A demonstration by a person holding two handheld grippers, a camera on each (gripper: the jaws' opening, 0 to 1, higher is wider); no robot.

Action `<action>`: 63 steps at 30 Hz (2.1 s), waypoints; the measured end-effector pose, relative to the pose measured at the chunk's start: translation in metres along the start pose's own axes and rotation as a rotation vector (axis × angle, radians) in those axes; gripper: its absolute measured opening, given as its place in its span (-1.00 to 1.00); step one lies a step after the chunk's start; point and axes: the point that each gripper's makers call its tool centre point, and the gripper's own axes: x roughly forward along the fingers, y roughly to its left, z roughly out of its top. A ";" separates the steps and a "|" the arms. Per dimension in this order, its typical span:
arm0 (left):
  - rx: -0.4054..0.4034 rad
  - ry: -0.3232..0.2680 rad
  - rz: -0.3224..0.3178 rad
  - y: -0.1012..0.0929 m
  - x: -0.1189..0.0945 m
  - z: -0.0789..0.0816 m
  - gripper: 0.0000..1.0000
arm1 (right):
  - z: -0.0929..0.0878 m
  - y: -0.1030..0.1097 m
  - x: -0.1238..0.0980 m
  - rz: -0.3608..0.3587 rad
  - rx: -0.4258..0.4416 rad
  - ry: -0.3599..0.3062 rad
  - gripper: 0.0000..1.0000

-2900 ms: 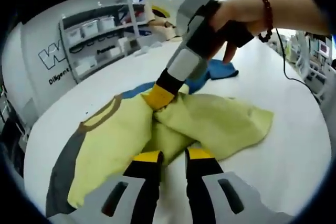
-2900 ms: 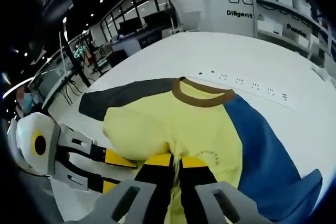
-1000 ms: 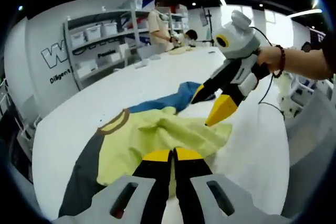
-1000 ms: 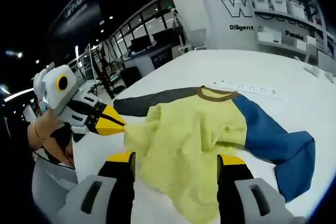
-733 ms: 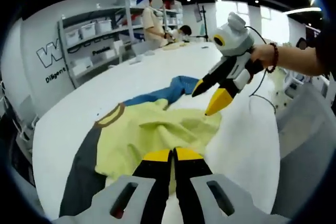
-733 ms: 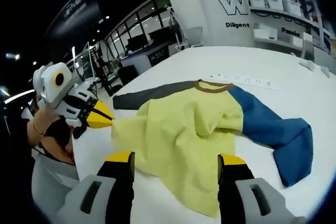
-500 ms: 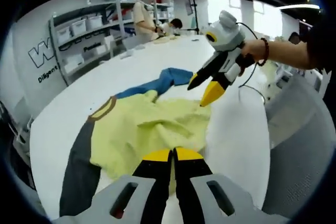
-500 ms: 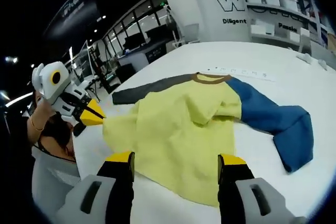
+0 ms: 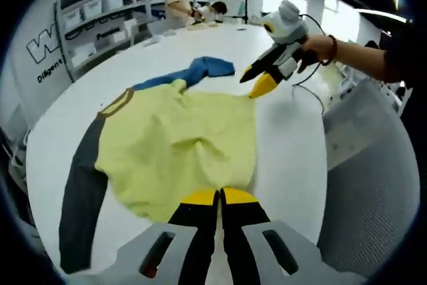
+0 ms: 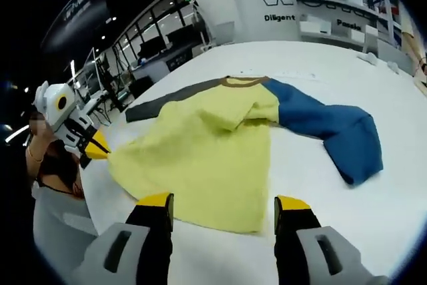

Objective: Fold the garment on the visible template until the final outline fits inside the template.

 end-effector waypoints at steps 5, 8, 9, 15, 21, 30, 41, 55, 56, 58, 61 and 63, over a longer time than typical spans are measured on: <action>-0.025 0.015 -0.001 -0.003 0.009 -0.013 -0.98 | -0.014 -0.012 0.003 -0.044 0.009 0.028 -0.01; -0.032 0.025 0.003 -0.004 0.013 -0.019 -0.98 | -0.017 -0.014 0.005 -0.059 0.009 0.034 -0.10; -0.037 0.026 0.004 -0.004 0.014 -0.020 -0.98 | -0.018 -0.015 0.006 -0.064 0.009 0.037 -0.13; -0.080 0.019 0.029 0.000 0.022 -0.025 -0.98 | -0.021 -0.016 0.011 -0.078 0.009 0.050 -0.31; -0.103 0.010 0.052 0.003 0.028 -0.027 -0.97 | -0.027 -0.017 0.016 -0.092 -0.025 0.079 -0.46; -0.144 0.007 0.096 0.010 0.038 -0.031 -0.97 | -0.025 -0.023 0.020 -0.129 -0.052 0.091 -0.73; -0.188 -0.024 0.132 0.015 0.043 -0.035 -0.93 | -0.025 -0.027 0.022 -0.167 -0.069 0.084 -1.00; -0.258 -0.134 0.213 0.030 -0.008 -0.040 -0.16 | -0.025 -0.026 0.021 -0.175 -0.085 0.084 -1.00; -0.264 -0.128 0.220 0.030 -0.009 -0.043 -0.12 | -0.026 -0.025 0.021 -0.175 -0.085 0.084 -1.00; -0.287 -0.110 0.242 0.033 -0.011 -0.053 -0.06 | -0.026 -0.025 0.021 -0.174 -0.088 0.084 -1.00; -0.303 -0.108 0.261 0.038 -0.014 -0.061 0.03 | -0.026 -0.025 0.020 -0.174 -0.092 0.085 -1.00; -0.304 -0.115 0.261 0.041 -0.015 -0.064 0.05 | -0.027 -0.024 0.020 -0.172 -0.091 0.085 -1.00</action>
